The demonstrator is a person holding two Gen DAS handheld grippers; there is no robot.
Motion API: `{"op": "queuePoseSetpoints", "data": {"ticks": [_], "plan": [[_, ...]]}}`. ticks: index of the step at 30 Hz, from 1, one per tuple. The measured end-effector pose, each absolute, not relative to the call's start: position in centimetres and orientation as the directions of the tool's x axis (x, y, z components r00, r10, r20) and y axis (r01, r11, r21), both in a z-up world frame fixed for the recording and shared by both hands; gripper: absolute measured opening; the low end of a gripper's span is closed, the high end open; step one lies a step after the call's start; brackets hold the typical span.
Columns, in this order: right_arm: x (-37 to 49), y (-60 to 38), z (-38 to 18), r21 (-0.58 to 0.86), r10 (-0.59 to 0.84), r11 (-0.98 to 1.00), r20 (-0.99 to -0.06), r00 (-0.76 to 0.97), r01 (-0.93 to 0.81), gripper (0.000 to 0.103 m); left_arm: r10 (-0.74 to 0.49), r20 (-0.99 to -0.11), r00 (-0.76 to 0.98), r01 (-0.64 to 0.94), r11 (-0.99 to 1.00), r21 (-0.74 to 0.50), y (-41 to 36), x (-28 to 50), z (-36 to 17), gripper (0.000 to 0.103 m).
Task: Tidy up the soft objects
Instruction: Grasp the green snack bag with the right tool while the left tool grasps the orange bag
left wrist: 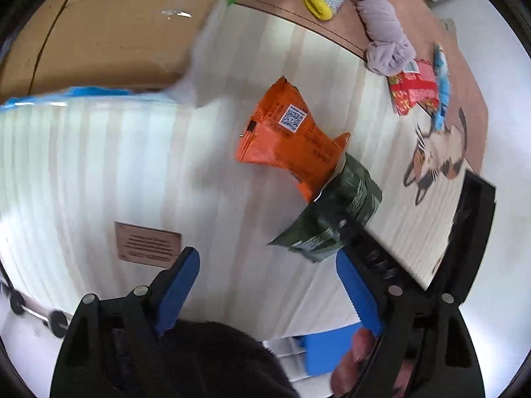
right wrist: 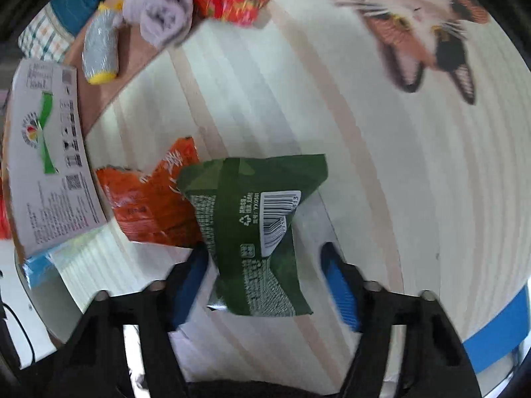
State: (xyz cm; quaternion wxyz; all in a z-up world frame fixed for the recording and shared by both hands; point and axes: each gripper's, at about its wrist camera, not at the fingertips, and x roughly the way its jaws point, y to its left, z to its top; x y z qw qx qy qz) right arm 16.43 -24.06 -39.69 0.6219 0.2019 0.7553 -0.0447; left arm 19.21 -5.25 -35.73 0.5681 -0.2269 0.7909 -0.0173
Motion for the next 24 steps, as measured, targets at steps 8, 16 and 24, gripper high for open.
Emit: {"op": "queuePoseSetpoints", "data": {"ticks": [8, 16, 24], "plan": [[14.9, -30.5, -38.9, 0.126, 0.196, 0.933, -0.964, -0.181, 0.337, 0.037, -0.457, -0.874, -0.165, -0.559, 0.773, -0.3, -6.6, 20.6, -36.9, 0.083], [16.0, -34.0, -37.4, 0.08, 0.132, 0.951, -0.979, -0.157, 0.3, 0.036, -0.361, -0.927, -0.105, -0.706, 0.684, -0.186, -7.1, 22.7, -39.9, 0.083], [16.7, -33.7, -38.1, 0.074, 0.123, 0.968, -0.972, -0.198, 0.239, 0.036, -0.254, -0.955, -0.152, -0.593, 0.797, -0.118, -7.5, 22.0, -40.6, 0.045]]}}
